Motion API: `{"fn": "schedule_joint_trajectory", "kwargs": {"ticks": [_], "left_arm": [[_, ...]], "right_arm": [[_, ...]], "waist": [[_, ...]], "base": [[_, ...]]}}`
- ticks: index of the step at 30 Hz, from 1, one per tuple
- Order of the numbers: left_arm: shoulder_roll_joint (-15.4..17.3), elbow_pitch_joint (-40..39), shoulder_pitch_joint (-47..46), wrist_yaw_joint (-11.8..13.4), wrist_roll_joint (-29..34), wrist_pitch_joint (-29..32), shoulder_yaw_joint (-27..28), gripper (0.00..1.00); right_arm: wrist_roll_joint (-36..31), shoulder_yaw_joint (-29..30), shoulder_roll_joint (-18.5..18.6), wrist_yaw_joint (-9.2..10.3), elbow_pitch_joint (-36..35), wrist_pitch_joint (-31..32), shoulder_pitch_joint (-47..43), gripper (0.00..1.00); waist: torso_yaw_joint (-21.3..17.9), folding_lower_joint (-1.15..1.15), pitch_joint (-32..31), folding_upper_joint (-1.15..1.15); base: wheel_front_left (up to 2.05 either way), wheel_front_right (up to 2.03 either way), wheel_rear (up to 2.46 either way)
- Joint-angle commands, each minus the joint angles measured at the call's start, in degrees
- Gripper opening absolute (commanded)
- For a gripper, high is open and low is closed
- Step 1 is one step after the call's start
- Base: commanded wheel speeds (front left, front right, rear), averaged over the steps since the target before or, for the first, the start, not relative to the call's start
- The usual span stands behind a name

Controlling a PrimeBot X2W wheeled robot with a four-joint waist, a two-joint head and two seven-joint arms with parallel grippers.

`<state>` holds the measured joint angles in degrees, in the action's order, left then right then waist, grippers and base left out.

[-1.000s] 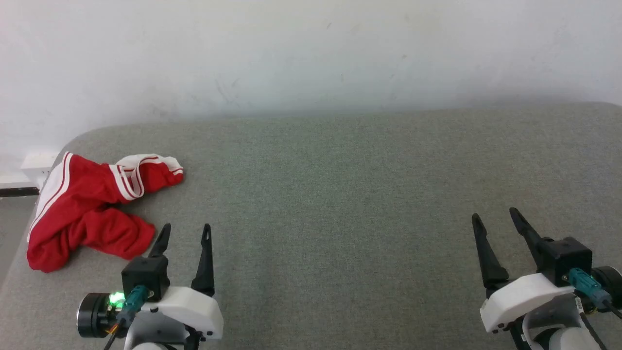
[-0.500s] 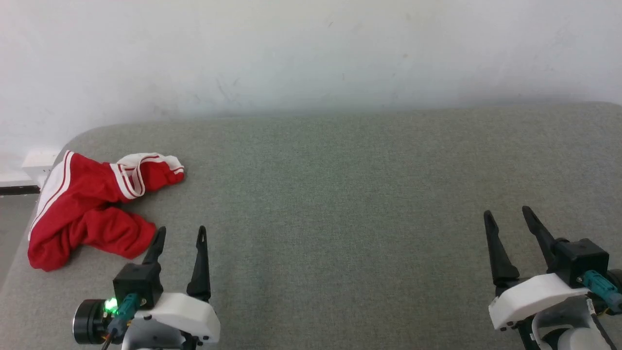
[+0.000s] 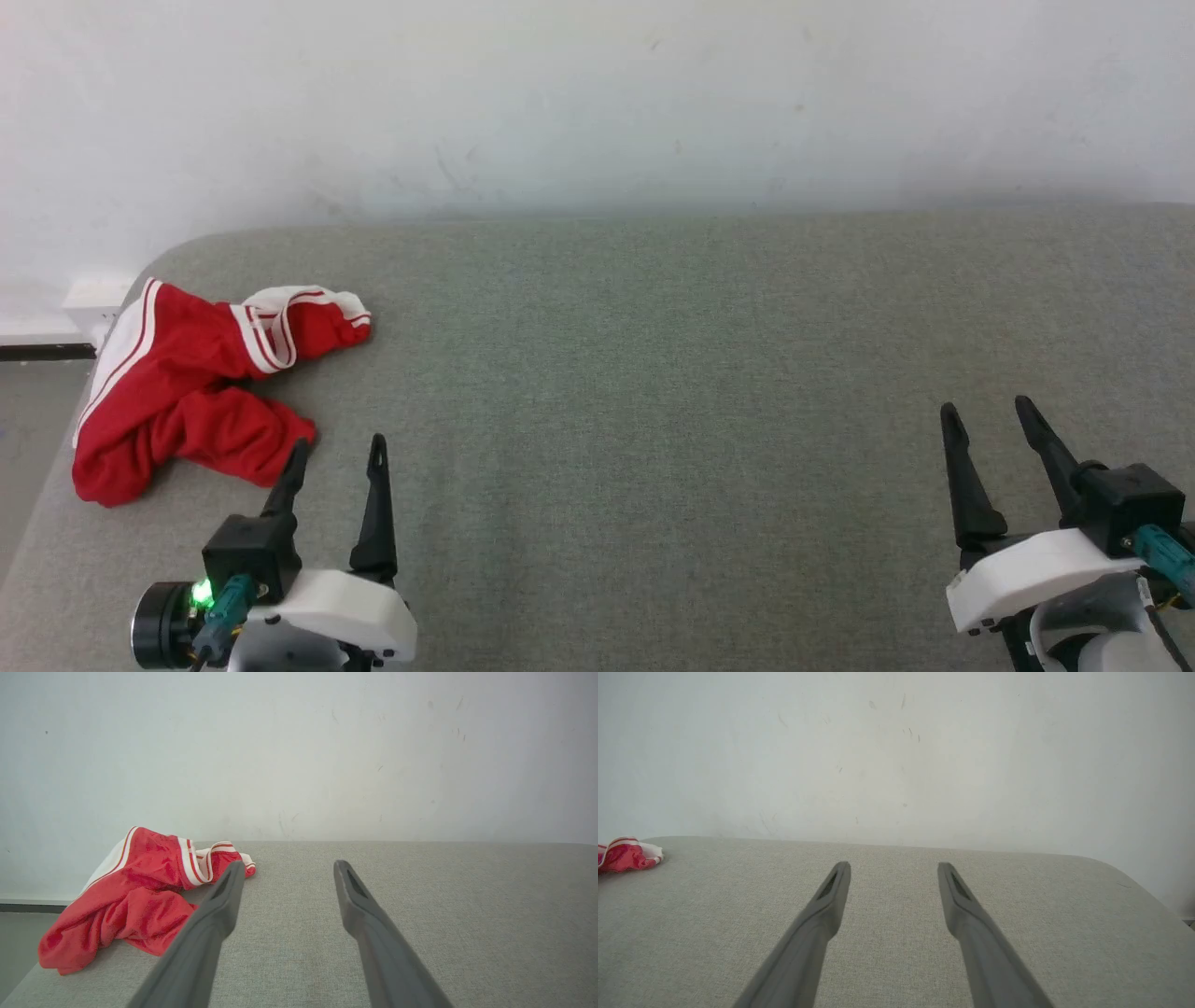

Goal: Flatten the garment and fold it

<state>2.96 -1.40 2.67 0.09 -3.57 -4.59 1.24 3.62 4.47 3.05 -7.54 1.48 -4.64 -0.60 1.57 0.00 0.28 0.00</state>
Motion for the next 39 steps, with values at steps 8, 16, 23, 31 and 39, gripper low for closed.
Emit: {"fn": "schedule_joint_trajectory", "kwargs": {"ticks": [8,16,23,31,39], "left_arm": [[-0.03,-0.5,1.71,0.67,-1.12,-1.49,0.54,1.0],[-0.04,-0.88,2.19,0.88,-1.8,-2.45,0.76,1.0],[-0.04,-1.13,2.79,1.06,-2.34,-3.17,1.1,1.0],[-0.05,-1.38,3.57,1.28,-3.18,-4.13,1.34,1.0],[-0.05,-1.78,4.3,1.35,-3.7,-5.09,1.87,1.0]], "right_arm": [[0.94,0.14,-0.07,0.02,0.57,-1.47,-0.69,1.0],[1.41,0.0,-0.08,0.03,1.06,-2.43,-0.79,1.0],[1.8,-0.3,-0.09,0.03,1.64,-3.15,-0.82,1.0],[2.02,-1.24,-0.1,0.03,2.61,-4.11,-0.57,1.0],[2.69,-1.93,-0.11,0.03,3.59,-5.06,-0.59,1.0]], "waist": [[2.29,0.0,-0.15,0.0],[5.02,0.0,0.04,0.0],[7.46,0.0,-0.12,0.0],[10.85,0.0,-0.26,0.0],[14.45,0.0,-0.6,0.0]], "base": [[0.0,0.0,0.0],[0.0,0.0,0.0],[0.0,0.0,0.0],[0.0,0.0,0.0],[0.0,0.0,0.0]]}}
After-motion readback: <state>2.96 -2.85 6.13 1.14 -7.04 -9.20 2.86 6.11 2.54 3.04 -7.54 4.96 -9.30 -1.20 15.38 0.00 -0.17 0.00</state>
